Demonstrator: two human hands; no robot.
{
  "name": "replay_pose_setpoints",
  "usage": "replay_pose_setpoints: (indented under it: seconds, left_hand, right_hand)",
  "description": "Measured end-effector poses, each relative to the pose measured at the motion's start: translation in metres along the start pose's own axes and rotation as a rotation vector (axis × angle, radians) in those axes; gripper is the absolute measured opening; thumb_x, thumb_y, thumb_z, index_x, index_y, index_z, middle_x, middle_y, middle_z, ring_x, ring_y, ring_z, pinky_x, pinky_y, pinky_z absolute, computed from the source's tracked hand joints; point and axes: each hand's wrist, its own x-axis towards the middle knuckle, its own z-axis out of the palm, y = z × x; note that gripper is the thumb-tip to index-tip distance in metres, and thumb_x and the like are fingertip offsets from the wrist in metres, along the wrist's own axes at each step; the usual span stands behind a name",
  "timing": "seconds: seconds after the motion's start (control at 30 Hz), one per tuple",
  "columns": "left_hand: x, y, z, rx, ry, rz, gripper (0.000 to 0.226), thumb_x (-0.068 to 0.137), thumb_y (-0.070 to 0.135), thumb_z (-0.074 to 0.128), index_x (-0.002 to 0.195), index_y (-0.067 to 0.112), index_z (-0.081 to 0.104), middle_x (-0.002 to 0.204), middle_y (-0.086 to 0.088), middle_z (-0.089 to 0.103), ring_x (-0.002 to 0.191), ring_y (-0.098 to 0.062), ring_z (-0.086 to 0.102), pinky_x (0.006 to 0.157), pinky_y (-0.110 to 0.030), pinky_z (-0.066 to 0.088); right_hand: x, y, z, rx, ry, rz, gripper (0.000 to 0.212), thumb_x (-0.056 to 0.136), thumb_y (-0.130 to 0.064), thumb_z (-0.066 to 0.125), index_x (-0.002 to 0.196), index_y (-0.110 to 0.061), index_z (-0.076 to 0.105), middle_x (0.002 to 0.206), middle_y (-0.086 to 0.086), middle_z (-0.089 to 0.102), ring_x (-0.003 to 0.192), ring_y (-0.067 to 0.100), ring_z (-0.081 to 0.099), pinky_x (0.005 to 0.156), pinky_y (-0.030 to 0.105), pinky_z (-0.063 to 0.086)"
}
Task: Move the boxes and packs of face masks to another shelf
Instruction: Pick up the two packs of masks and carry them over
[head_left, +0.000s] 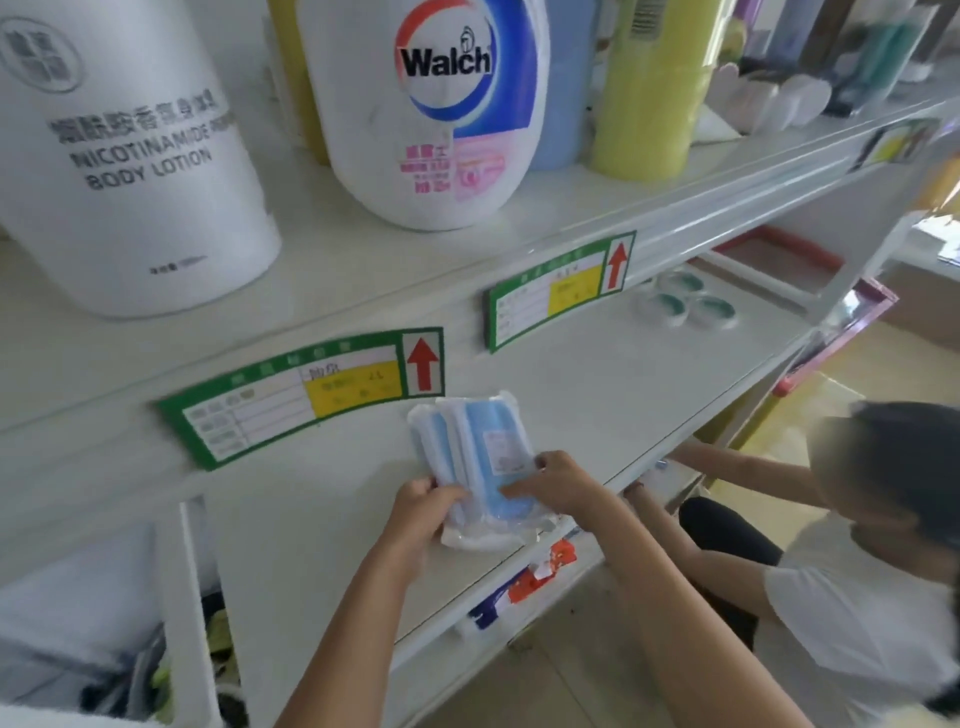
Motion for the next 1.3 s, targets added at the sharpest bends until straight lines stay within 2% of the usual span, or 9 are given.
replay_pose_setpoints:
  seconds: [0.1, 0.17, 0.3, 0.4, 0.53, 0.67, 0.87, 1.1, 1.3]
  left_hand:
    - [0.001, 0.003, 0.009, -0.001, 0.059, 0.044, 0.026, 0.078, 0.021, 0.080, 0.103, 0.017, 0.071, 0.092, -0.006, 0.079, 0.083, -0.025, 0.076, 0.064, -0.037, 0.062]
    - [0.000, 0.007, 0.012, 0.009, 0.088, 0.085, 0.025, 0.082, 0.017, 0.078, 0.105, 0.019, 0.067, 0.095, -0.006, 0.077, 0.081, -0.023, 0.075, 0.055, -0.031, 0.058]
    - [-0.005, 0.015, 0.015, -0.070, 0.047, 0.125, 0.031, 0.083, 0.011, 0.075, 0.111, 0.017, 0.065, 0.099, -0.010, 0.076, 0.084, -0.030, 0.076, 0.063, -0.042, 0.061]
    - [-0.012, 0.022, 0.020, -0.115, -0.012, 0.204, 0.047, 0.067, 0.028, 0.083, 0.110, 0.020, 0.066, 0.095, -0.008, 0.078, 0.077, -0.024, 0.077, 0.055, -0.034, 0.059]
    - [-0.021, 0.035, 0.035, -0.064, -0.163, 0.292, 0.073, 0.052, 0.043, 0.094, 0.115, 0.022, 0.067, 0.100, -0.006, 0.079, 0.087, -0.026, 0.078, 0.069, -0.042, 0.063]
    - [-0.024, 0.047, 0.056, 0.009, -0.350, 0.352, 0.063, 0.055, 0.042, 0.095, 0.111, 0.028, 0.070, 0.104, -0.004, 0.079, 0.091, -0.025, 0.077, 0.070, -0.040, 0.063]
    - [-0.048, 0.052, 0.104, 0.141, -0.661, 0.378, 0.050, 0.063, 0.043, 0.095, 0.107, 0.036, 0.072, 0.105, 0.000, 0.078, 0.090, -0.022, 0.077, 0.066, -0.037, 0.063]
    - [-0.113, 0.009, 0.179, 0.345, -1.073, 0.299, 0.067, 0.060, 0.048, 0.096, 0.119, 0.034, 0.067, 0.110, 0.001, 0.077, 0.098, -0.023, 0.076, 0.072, -0.038, 0.064]
    - [-0.204, -0.040, 0.238, 0.493, -1.323, 0.314, 0.087, 0.047, 0.057, 0.097, 0.122, 0.028, 0.064, 0.111, -0.001, 0.077, 0.099, -0.023, 0.075, 0.079, -0.044, 0.063]
  right_hand:
    - [-0.008, 0.012, -0.005, 0.210, -0.092, -0.017, 0.041, 0.079, -0.015, 0.078, 0.117, -0.006, 0.064, 0.110, 0.009, 0.073, 0.099, 0.028, 0.072, 0.085, 0.044, 0.061]
    - [-0.015, 0.020, -0.008, 0.363, -0.111, -0.031, 0.038, 0.081, -0.008, 0.074, 0.118, -0.004, 0.066, 0.113, 0.013, 0.074, 0.101, 0.030, 0.073, 0.086, 0.041, 0.061]
    - [-0.029, 0.031, -0.021, 0.489, 0.015, -0.052, 0.041, 0.080, -0.004, 0.070, 0.121, -0.005, 0.063, 0.114, 0.015, 0.072, 0.103, 0.030, 0.071, 0.091, 0.045, 0.060]
    - [-0.047, 0.042, -0.038, 0.538, 0.097, -0.073, 0.049, 0.081, -0.009, 0.072, 0.127, -0.008, 0.058, 0.115, 0.013, 0.070, 0.104, 0.029, 0.071, 0.092, 0.046, 0.059]
    - [-0.082, 0.054, -0.060, 0.620, 0.153, -0.140, 0.061, 0.074, -0.029, 0.085, 0.127, -0.019, 0.056, 0.116, 0.008, 0.071, 0.097, 0.024, 0.075, 0.086, 0.046, 0.061]
    - [-0.125, 0.070, -0.072, 0.637, 0.359, -0.183, 0.068, 0.065, -0.047, 0.092, 0.120, -0.024, 0.061, 0.107, -0.002, 0.076, 0.094, 0.018, 0.076, 0.079, 0.040, 0.063]
    - [-0.204, 0.139, -0.077, 0.787, 0.708, -0.104, 0.057, 0.066, -0.036, 0.094, 0.113, -0.017, 0.069, 0.097, -0.004, 0.079, 0.087, 0.017, 0.077, 0.068, 0.033, 0.063]
    - [-0.317, 0.213, -0.056, 0.988, 1.092, -0.026, 0.058, 0.063, -0.028, 0.096, 0.113, -0.012, 0.071, 0.100, 0.009, 0.079, 0.091, 0.029, 0.077, 0.073, 0.044, 0.063]
    - [-0.432, 0.261, -0.017, 1.055, 1.402, 0.015, 0.041, 0.074, -0.024, 0.089, 0.110, -0.014, 0.071, 0.099, 0.007, 0.079, 0.089, 0.028, 0.077, 0.068, 0.039, 0.063]
